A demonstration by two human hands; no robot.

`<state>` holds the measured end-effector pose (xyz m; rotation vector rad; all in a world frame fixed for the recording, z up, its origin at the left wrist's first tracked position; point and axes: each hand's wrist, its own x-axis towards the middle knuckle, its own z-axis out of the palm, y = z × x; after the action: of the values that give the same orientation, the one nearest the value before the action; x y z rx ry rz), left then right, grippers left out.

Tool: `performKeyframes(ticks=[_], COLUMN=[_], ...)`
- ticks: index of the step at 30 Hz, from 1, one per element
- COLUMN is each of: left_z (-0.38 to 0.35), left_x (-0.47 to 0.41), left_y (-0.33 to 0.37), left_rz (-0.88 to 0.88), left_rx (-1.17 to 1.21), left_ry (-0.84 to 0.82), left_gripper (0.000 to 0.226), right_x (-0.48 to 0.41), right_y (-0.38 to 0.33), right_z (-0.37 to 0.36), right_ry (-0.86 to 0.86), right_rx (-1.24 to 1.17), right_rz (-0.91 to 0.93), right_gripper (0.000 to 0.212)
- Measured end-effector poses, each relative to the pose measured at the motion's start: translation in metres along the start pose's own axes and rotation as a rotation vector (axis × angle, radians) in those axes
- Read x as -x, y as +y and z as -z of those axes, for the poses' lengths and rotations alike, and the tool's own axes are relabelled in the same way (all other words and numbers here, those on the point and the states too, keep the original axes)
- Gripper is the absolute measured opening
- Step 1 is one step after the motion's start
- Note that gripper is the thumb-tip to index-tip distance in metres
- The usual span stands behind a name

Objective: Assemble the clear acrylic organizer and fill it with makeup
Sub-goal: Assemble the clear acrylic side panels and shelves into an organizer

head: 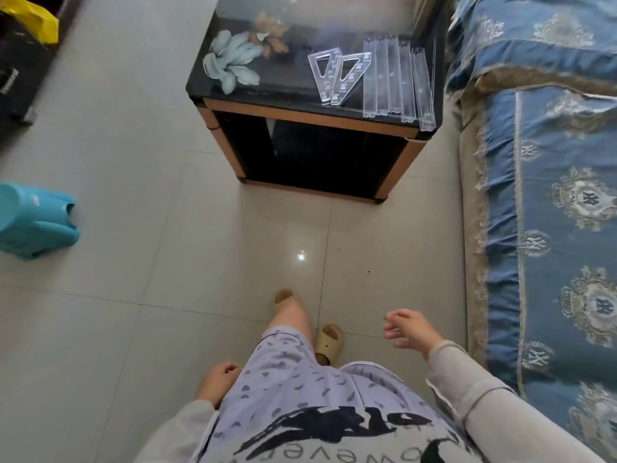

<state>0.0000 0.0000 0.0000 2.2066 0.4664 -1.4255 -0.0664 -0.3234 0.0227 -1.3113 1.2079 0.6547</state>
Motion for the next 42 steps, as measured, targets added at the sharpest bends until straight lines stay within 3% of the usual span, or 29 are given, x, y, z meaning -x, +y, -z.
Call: performKeyframes(ticks=[10,18,22,25,30,42], left_z=[0.066,0.160,0.191,0.203,0.206,0.205], left_x=[-0.054,-0.108,-0.116,-0.122,-0.138,-0.175], left_y=[0.081,0.229,0.297,0.328,0.342,0.361], left_rz=[0.002,-0.184,-0.280,-0.319,-0.251,-0.038], left_rx=[-0.014,-0.098,-0.006,0.024,0.017,-0.041], left_ry=[-0.030,-0.024,-0.043,-0.051,-0.076,-0.035], left_gripper=[0.026,0.022,0.019,0.015,0.018,0.027], right_x=[-0.044,-0.071,-0.079,-0.086,-0.102,-0.154], right_y=[-0.080,-0.121,-0.132,-0.144,-0.183,-0.329], right_z=[-0.003,-0.010,-0.007,-0.004,0.004,0.054], right_ry=[0.069,0.197,0.244,0.256,0.240,0.126], right_rx=[0.001,-0.064,-0.122,-0.122,-0.165,-0.062], right_rz=[-0.039,-0.148,-0.186,-0.203,-0.196,-0.030], right_gripper=[0.007,0.008,0.023,0.013,0.024,0.007])
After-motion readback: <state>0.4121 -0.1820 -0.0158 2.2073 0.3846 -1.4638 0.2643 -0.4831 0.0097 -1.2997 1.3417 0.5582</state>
